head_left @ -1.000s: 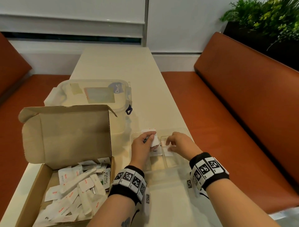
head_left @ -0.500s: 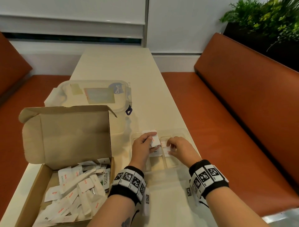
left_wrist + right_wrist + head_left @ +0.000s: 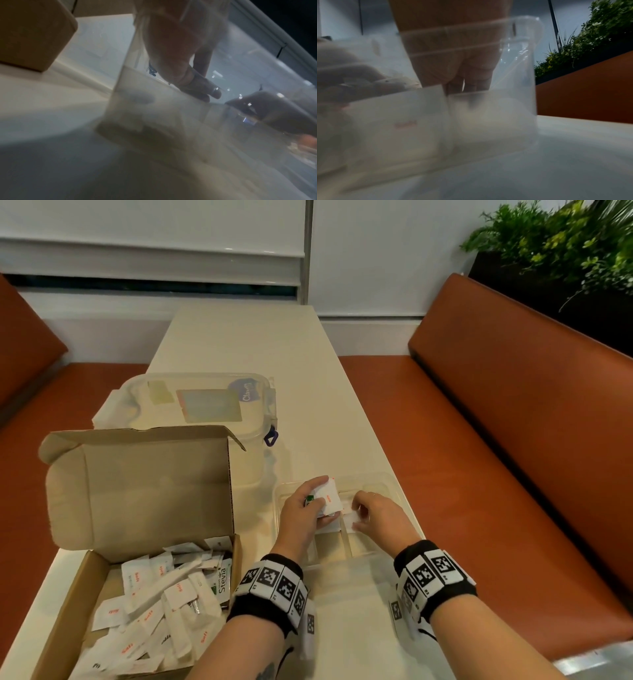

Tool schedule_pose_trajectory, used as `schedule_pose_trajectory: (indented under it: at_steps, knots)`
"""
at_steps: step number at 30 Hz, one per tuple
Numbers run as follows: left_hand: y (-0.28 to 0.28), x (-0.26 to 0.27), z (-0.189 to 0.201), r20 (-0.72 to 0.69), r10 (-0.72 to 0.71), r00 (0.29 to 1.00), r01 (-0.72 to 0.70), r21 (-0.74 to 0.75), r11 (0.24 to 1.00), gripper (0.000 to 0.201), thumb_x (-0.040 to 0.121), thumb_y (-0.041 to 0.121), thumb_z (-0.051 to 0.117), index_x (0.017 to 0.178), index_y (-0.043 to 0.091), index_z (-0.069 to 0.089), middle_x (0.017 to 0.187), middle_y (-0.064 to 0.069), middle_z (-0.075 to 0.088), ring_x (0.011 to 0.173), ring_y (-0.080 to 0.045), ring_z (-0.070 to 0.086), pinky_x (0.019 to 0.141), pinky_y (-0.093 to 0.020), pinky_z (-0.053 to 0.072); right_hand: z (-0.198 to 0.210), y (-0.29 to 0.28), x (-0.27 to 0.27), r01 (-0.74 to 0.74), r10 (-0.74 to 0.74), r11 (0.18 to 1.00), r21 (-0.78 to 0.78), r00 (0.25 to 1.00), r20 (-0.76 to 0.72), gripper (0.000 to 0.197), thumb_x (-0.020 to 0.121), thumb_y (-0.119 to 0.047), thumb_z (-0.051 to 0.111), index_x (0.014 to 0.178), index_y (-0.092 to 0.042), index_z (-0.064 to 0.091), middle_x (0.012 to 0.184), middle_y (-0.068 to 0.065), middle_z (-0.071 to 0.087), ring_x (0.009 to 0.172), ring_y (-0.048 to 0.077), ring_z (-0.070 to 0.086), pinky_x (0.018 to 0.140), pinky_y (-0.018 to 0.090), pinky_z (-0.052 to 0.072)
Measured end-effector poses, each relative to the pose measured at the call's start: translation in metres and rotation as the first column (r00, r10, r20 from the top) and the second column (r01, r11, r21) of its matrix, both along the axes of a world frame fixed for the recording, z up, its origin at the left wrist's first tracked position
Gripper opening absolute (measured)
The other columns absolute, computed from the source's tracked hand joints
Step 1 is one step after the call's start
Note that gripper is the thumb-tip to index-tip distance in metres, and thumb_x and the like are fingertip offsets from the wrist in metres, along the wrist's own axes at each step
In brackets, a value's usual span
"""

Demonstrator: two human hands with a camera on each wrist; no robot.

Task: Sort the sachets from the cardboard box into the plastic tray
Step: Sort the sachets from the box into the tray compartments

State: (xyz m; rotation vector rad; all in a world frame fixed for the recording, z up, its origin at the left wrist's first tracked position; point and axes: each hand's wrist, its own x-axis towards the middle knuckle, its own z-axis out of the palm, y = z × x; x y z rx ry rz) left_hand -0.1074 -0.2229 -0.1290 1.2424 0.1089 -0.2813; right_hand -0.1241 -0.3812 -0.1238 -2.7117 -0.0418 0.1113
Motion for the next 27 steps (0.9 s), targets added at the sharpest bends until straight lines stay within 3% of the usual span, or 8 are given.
schedule_pose_trajectory:
  at_steps: [2, 4, 6, 9, 13, 17, 22, 27]
  knots:
    - [-0.001, 0.001, -0.001, 0.009, -0.001, 1.000, 0.001, 0.025, 1.000, 0.038, 0.091, -0.009, 0.045, 0.111, 0.015, 0.066, 0.110, -0.008, 0.052, 0.089, -0.022, 0.061, 0.065, -0.022, 0.058, 0.002, 0.001, 0.000, 0.042, -0.044, 0.999, 0.032, 0.996, 0.082, 0.012, 0.086, -0.021, 0.064, 0.096, -0.015, 0.060, 0.085, -0.003, 0.062, 0.082, 0.015, 0.052, 0.070, 0.028, 0.043]
    - [-0.002, 0.001, -0.002, 0.026, -0.009, 1.000, 0.008, 0.039, 0.999, 0.036, 0.091, -0.007, 0.048, 0.110, 0.018, 0.066, 0.112, -0.007, 0.055, 0.089, -0.020, 0.062, 0.066, -0.022, 0.058, 0.007, 0.006, 0.000, 0.126, -0.161, 0.973, 0.194, 0.971, 0.176, 0.016, 0.091, -0.029, 0.060, 0.085, -0.013, 0.061, 0.073, -0.003, 0.061, 0.074, 0.016, 0.053, 0.065, 0.028, 0.040]
    - [-0.001, 0.001, -0.003, 0.050, -0.024, 0.998, 0.022, 0.046, 0.999, 0.034, 0.091, -0.004, 0.053, 0.108, 0.021, 0.067, 0.112, -0.006, 0.058, 0.089, -0.018, 0.064, 0.070, -0.025, 0.058, 0.011, 0.012, 0.001, 0.182, -0.247, 0.898, 0.401, 0.962, 0.117, 0.026, 0.088, -0.036, 0.062, 0.078, -0.012, 0.061, 0.068, 0.000, 0.061, 0.064, 0.015, 0.054, 0.062, 0.029, 0.043]
    - [0.001, 0.001, -0.004, 0.068, -0.026, 0.997, 0.022, 0.048, 0.999, 0.029, 0.093, 0.002, 0.054, 0.110, 0.022, 0.067, 0.112, -0.006, 0.062, 0.095, -0.021, 0.066, 0.077, -0.031, 0.058, 0.012, 0.021, 0.002, 0.215, -0.254, 0.781, 0.587, 0.967, -0.017, 0.020, 0.078, -0.026, 0.076, 0.081, -0.012, 0.061, 0.063, -0.001, 0.056, 0.056, 0.010, 0.050, 0.056, 0.022, 0.045]
    - [0.000, 0.002, -0.004, 0.007, -0.003, 1.000, 0.003, -0.032, 0.999, 0.026, 0.098, 0.005, 0.046, 0.113, 0.012, 0.065, 0.111, -0.010, 0.062, 0.091, -0.021, 0.064, 0.067, -0.026, 0.059, 0.011, 0.018, 0.003, 0.243, -0.281, 0.664, 0.707, 0.958, -0.065, 0.017, 0.076, -0.014, 0.078, 0.084, -0.009, 0.063, 0.063, 0.001, 0.058, 0.055, 0.007, 0.052, 0.048, 0.011, 0.042]
    - [-0.001, 0.003, -0.006, 0.013, -0.002, 1.000, 0.002, -0.007, 1.000, 0.026, 0.096, 0.003, 0.049, 0.115, 0.012, 0.064, 0.105, -0.007, 0.062, 0.088, -0.019, 0.064, 0.068, -0.026, 0.059, 0.011, 0.015, 0.002, 0.224, -0.266, 0.675, 0.703, 0.963, -0.051, 0.010, 0.080, -0.017, 0.074, 0.076, -0.010, 0.069, 0.057, -0.005, 0.054, 0.052, 0.004, 0.046, 0.047, 0.010, 0.039]
    - [-0.002, 0.001, -0.009, 0.080, -0.047, 0.996, 0.035, 0.147, 0.989, 0.013, 0.092, 0.005, 0.057, 0.094, 0.011, 0.068, 0.098, -0.016, 0.065, 0.082, -0.018, 0.065, 0.067, -0.026, 0.057, 0.021, 0.013, 0.005, 0.180, -0.237, 0.741, 0.647, 0.972, 0.001, 0.009, 0.085, -0.018, 0.069, 0.079, -0.011, 0.069, 0.066, 0.001, 0.060, 0.059, 0.007, 0.050, 0.056, 0.014, 0.041]
    - [-0.003, 0.002, -0.014, 0.080, -0.068, 0.994, 0.049, 0.215, 0.975, 0.014, 0.091, 0.012, 0.061, 0.101, 0.013, 0.070, 0.094, -0.008, 0.071, 0.074, -0.009, 0.068, 0.061, -0.017, 0.052, 0.035, 0.011, 0.011, 0.141, -0.244, 0.767, 0.626, 0.966, 0.081, 0.007, 0.082, -0.012, 0.071, 0.089, -0.010, 0.070, 0.066, -0.001, 0.062, 0.059, 0.004, 0.052, 0.057, 0.008, 0.040]
